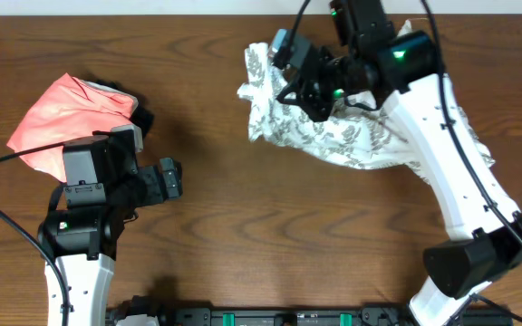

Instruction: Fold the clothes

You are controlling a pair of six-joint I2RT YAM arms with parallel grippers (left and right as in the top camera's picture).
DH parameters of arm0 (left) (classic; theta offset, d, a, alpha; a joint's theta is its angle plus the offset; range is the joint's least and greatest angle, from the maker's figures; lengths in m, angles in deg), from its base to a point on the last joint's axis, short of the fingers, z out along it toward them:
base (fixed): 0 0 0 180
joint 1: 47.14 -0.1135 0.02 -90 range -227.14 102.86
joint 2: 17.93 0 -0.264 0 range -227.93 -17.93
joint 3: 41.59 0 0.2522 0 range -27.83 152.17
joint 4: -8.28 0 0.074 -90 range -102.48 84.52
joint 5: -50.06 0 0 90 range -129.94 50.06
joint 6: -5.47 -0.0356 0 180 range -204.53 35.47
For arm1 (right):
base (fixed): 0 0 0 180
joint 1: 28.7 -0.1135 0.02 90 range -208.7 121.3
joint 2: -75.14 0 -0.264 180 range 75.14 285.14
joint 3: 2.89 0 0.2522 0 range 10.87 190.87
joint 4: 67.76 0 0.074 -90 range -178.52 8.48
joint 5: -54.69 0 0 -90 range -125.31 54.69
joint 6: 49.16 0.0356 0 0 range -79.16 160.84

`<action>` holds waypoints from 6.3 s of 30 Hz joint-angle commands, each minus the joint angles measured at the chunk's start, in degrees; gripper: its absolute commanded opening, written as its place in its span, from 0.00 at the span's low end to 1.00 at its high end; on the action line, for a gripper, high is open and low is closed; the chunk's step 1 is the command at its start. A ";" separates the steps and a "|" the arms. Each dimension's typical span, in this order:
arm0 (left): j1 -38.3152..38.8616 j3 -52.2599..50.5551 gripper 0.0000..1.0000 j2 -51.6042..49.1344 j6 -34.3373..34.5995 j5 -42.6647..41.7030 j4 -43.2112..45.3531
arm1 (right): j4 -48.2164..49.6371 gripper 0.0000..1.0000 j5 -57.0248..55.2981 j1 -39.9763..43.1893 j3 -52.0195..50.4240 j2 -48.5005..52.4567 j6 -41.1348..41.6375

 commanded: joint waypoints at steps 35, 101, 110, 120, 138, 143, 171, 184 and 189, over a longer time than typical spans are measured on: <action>12.61 1.33 0.96 -6.80 25.16 -24.94 36.52 | -1.92 0.01 13.46 -2.58 0.17 2.89 -0.81; 10.58 1.31 0.06 -8.96 23.54 -24.74 39.32 | 0.92 0.29 -24.61 1.73 0.20 1.68 22.23; 0.79 1.31 0.06 -8.94 20.87 -16.87 33.86 | -4.83 0.38 -30.40 17.92 0.17 -1.03 40.26; -3.26 1.31 0.06 -8.96 19.21 -13.05 32.68 | -13.00 0.37 -17.05 26.36 -9.03 -0.92 37.88; -3.26 1.31 0.06 -8.96 19.23 -13.05 32.50 | 0.72 0.35 -25.00 15.21 -36.85 -0.92 32.61; -3.26 1.31 0.06 -8.96 19.23 -13.07 32.50 | 1.16 0.36 -29.14 12.33 -37.55 -0.92 32.61; -3.26 1.31 0.06 -8.96 19.26 -13.09 32.30 | 1.25 0.55 -45.72 7.82 -41.24 -0.92 22.53; -3.26 1.31 0.06 -8.96 19.26 -13.31 31.43 | 10.97 0.09 -45.70 7.85 -46.18 -0.92 23.98; -3.26 1.33 0.06 -8.83 19.28 -13.57 31.50 | 11.32 0.01 -46.38 7.85 -45.33 -1.27 28.70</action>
